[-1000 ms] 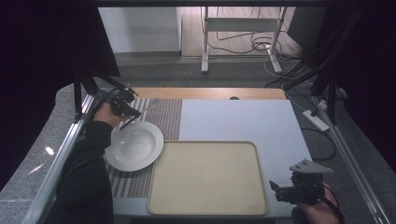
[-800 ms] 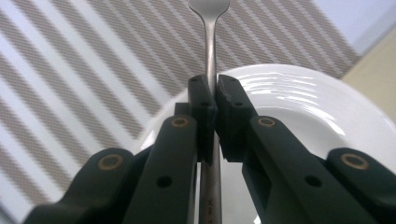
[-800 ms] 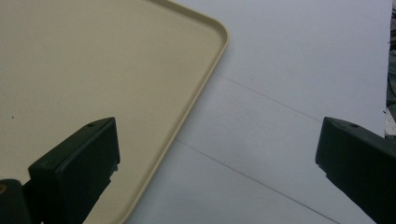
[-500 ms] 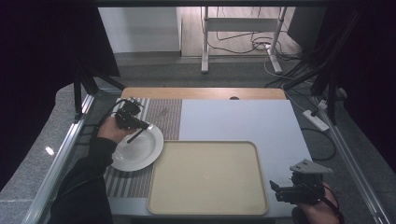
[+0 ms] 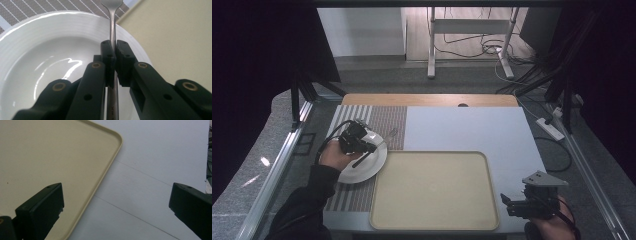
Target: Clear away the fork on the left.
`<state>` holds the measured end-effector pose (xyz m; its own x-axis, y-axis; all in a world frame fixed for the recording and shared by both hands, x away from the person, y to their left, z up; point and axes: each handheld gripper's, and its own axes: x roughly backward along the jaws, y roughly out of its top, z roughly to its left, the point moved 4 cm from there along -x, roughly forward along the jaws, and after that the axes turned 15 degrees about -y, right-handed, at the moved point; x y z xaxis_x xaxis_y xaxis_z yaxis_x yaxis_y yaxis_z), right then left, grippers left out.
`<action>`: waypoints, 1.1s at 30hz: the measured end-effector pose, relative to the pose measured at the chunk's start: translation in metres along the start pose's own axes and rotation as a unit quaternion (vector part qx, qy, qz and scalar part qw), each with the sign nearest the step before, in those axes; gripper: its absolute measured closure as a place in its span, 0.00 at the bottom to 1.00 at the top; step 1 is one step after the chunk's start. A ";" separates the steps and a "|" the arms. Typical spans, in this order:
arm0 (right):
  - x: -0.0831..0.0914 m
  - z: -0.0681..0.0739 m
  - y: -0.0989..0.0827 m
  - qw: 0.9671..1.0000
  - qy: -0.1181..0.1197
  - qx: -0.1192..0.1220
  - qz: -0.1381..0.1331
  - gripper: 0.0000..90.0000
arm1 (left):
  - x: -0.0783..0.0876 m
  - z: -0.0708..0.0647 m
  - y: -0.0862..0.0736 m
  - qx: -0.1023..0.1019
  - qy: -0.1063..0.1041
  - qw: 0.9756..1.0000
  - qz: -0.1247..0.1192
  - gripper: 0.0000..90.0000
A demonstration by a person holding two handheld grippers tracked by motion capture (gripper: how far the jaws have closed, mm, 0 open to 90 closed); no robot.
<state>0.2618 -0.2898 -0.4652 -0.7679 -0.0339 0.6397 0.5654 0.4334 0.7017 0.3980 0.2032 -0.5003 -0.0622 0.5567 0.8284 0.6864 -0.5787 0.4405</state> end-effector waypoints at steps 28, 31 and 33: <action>0.001 0.001 0.000 1.000 -0.004 0.011 -0.006 0.00 | -0.042 -0.108 -0.024 0.020 -0.026 0.999 -0.005 0.94; 0.001 0.001 0.000 1.000 -0.004 0.011 -0.007 0.00 | -0.047 -0.112 -0.023 0.024 -0.030 0.999 -0.002 0.94; 0.001 0.001 0.000 1.000 -0.004 0.011 -0.007 0.00 | -0.056 -0.116 -0.023 0.026 -0.034 0.999 0.009 0.94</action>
<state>0.2606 -0.2887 -0.4647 -0.7776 -0.0335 0.6279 0.5481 0.4532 0.7030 0.3012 0.1164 -0.5165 -0.0021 0.5871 0.8095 0.7241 -0.5574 0.4062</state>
